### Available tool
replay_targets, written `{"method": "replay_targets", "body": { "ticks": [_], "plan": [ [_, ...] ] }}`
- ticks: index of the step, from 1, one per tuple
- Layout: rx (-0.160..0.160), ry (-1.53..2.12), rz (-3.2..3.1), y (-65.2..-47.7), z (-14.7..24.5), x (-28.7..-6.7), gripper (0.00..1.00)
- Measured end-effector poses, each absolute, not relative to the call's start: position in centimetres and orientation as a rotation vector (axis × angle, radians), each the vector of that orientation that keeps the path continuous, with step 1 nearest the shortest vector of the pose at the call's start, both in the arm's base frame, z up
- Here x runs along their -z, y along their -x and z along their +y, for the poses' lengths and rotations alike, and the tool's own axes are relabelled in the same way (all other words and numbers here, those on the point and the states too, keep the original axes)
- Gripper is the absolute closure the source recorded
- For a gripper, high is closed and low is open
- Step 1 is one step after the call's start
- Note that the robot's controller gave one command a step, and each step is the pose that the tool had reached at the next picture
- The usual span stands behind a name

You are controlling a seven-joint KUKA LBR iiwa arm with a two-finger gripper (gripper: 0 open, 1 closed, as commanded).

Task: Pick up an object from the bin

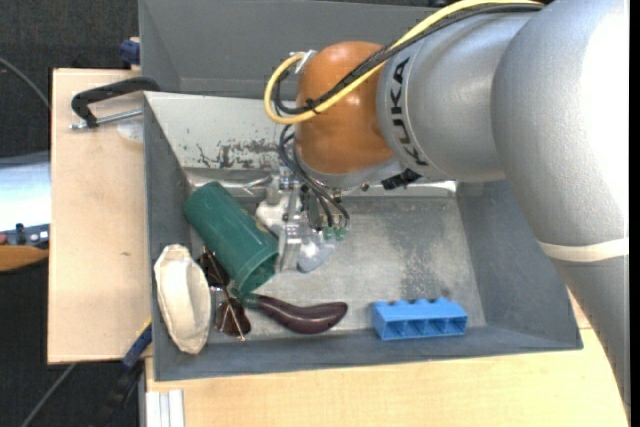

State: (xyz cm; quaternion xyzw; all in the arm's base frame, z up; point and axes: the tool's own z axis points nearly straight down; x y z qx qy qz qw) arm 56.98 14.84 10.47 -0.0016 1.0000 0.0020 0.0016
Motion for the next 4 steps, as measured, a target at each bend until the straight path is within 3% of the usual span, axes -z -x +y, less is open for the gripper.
{"method": "replay_targets", "body": {
  "ticks": [1, 2, 4],
  "plan": [
    [0.001, -0.089, 3.14, -58.7, 14.9, -8.8, 0.0],
    [-0.001, -0.153, 3.135, -59.3, 14.6, -7.8, 1.0],
    [0.0, -0.133, 3.138, -59.4, 14.6, -7.7, 1.0]
  ]
}}
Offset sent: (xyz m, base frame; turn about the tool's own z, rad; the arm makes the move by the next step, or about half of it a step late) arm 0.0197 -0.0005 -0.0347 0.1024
